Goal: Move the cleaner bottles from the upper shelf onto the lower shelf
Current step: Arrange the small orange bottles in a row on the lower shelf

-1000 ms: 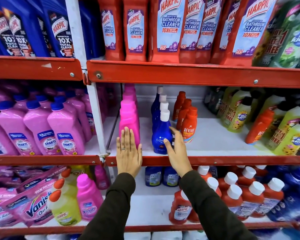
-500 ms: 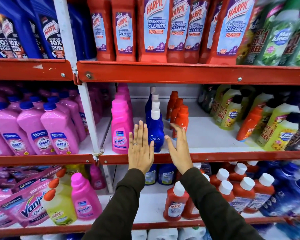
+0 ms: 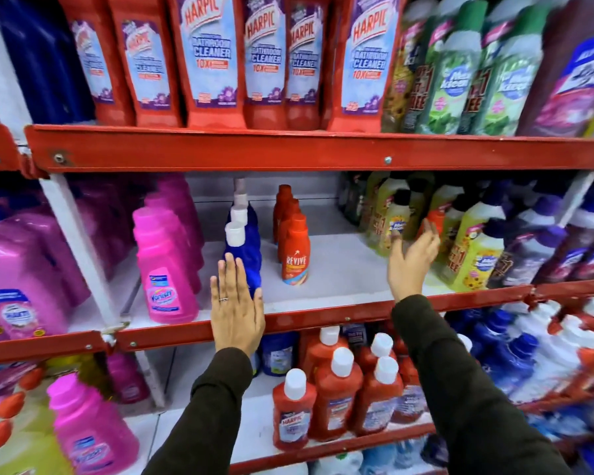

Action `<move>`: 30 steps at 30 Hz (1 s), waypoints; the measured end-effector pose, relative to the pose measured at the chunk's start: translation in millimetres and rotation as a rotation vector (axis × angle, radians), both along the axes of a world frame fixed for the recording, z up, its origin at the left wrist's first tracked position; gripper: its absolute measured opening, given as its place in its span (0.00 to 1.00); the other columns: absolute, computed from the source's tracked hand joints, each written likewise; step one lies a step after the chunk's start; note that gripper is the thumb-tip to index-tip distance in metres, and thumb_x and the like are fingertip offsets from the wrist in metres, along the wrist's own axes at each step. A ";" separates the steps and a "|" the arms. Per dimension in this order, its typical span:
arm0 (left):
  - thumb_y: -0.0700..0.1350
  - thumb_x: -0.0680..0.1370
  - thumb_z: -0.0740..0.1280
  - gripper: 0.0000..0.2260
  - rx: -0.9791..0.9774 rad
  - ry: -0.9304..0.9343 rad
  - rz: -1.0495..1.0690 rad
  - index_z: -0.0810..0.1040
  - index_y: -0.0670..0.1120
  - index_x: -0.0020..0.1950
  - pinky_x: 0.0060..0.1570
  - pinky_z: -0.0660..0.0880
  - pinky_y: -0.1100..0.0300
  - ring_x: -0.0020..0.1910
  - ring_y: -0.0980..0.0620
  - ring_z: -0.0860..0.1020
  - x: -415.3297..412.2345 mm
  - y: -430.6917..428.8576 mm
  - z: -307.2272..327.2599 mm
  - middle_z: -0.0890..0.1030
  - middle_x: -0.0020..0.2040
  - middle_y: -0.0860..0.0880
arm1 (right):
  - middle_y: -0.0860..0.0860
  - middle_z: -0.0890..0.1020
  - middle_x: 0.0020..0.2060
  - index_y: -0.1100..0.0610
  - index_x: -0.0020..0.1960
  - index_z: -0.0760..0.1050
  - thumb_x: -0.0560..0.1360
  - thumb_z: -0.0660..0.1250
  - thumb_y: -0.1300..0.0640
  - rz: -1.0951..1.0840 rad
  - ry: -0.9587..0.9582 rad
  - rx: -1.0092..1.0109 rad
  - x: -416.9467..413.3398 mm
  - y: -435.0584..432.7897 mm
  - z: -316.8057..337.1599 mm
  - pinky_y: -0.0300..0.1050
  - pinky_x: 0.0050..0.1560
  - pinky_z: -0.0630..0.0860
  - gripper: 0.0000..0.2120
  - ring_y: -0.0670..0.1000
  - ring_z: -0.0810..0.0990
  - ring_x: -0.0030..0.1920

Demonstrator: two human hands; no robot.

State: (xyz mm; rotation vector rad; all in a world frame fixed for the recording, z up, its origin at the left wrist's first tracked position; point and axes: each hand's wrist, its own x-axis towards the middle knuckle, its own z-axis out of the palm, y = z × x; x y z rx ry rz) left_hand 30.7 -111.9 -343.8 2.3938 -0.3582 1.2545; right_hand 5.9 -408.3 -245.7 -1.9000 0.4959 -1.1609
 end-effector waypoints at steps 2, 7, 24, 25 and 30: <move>0.48 0.83 0.52 0.33 0.015 -0.014 0.009 0.38 0.42 0.83 0.82 0.39 0.52 0.84 0.49 0.38 1.6 0.6 -1.9 0.35 0.84 0.47 | 0.66 0.58 0.77 0.68 0.78 0.53 0.81 0.64 0.56 -0.047 0.072 0.066 5.4 -23.0 7.6 0.51 0.77 0.52 0.34 0.64 0.56 0.78; 0.48 0.83 0.53 0.33 0.003 -0.027 0.003 0.39 0.42 0.83 0.83 0.40 0.51 0.84 0.49 0.39 3.8 0.2 -4.0 0.37 0.84 0.47 | 0.67 0.66 0.74 0.67 0.77 0.58 0.78 0.65 0.54 -0.037 0.171 0.177 24.6 -64.7 10.4 0.52 0.75 0.58 0.33 0.65 0.64 0.76; 0.48 0.83 0.52 0.33 0.037 -0.020 0.022 0.40 0.42 0.84 0.83 0.40 0.49 0.84 0.48 0.40 2.7 1.9 -3.6 0.38 0.85 0.46 | 0.55 0.82 0.58 0.59 0.66 0.74 0.73 0.76 0.52 0.133 0.028 0.192 -7.5 -27.2 20.5 0.43 0.57 0.75 0.25 0.50 0.80 0.55; 0.48 0.83 0.52 0.33 0.038 -0.018 0.024 0.39 0.42 0.84 0.83 0.40 0.49 0.84 0.48 0.40 2.4 2.3 -3.3 0.38 0.84 0.46 | 0.54 0.83 0.56 0.59 0.65 0.75 0.72 0.76 0.51 0.147 0.005 0.183 -11.6 -17.2 23.5 0.42 0.56 0.74 0.25 0.50 0.80 0.54; 0.49 0.84 0.51 0.33 0.063 -0.016 0.037 0.39 0.41 0.84 0.83 0.39 0.49 0.84 0.47 0.40 1.5 3.1 -2.7 0.37 0.84 0.45 | 0.50 0.84 0.48 0.55 0.55 0.79 0.66 0.81 0.50 0.275 -0.024 0.142 -23.9 30.9 30.3 0.46 0.54 0.80 0.21 0.50 0.83 0.49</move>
